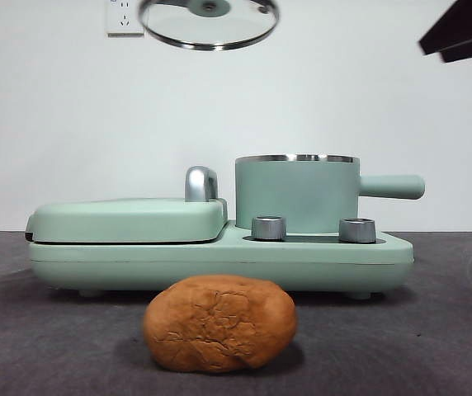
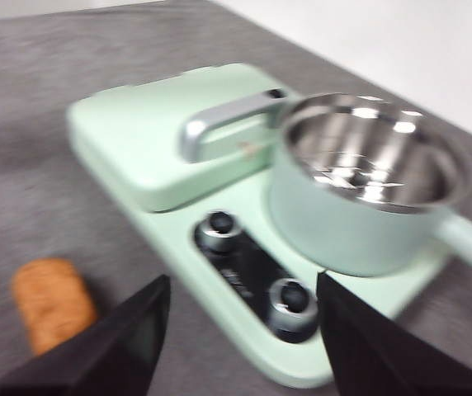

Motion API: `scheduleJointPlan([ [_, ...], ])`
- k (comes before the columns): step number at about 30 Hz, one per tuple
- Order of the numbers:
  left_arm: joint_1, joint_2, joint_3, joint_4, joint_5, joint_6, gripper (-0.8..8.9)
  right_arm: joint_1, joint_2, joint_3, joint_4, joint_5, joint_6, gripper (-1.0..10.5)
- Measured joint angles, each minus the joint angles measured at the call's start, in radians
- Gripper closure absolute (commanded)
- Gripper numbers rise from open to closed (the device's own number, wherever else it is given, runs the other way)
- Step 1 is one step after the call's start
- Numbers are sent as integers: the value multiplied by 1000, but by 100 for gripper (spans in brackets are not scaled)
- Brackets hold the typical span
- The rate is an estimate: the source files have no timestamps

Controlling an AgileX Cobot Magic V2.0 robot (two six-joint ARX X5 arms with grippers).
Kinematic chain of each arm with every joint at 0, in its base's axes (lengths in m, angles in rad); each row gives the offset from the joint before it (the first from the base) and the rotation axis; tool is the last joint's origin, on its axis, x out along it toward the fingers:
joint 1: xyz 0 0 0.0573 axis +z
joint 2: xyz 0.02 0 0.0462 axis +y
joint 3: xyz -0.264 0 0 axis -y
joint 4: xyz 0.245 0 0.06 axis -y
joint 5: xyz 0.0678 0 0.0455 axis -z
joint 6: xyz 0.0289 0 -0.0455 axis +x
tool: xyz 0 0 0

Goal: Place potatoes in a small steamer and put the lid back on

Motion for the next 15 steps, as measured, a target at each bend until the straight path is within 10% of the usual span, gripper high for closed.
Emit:
scheduleJointPlan([
  [15,106,-363,-363,-32,-33,-14,800,270,301,2,35,14,-25,615],
])
